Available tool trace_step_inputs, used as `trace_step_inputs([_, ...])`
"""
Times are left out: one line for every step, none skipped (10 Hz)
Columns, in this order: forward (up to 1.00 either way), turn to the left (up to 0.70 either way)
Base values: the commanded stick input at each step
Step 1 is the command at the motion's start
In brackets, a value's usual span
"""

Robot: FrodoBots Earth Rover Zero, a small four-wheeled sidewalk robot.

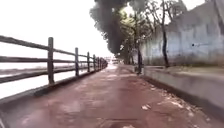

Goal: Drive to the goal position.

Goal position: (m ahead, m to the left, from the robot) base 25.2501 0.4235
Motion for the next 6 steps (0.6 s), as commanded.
trace_step_inputs([1.00, 0.00])
trace_step_inputs([1.00, 0.00])
trace_step_inputs([1.00, 0.00])
trace_step_inputs([1.00, 0.00])
trace_step_inputs([1.00, 0.00])
trace_step_inputs([1.00, 0.00])
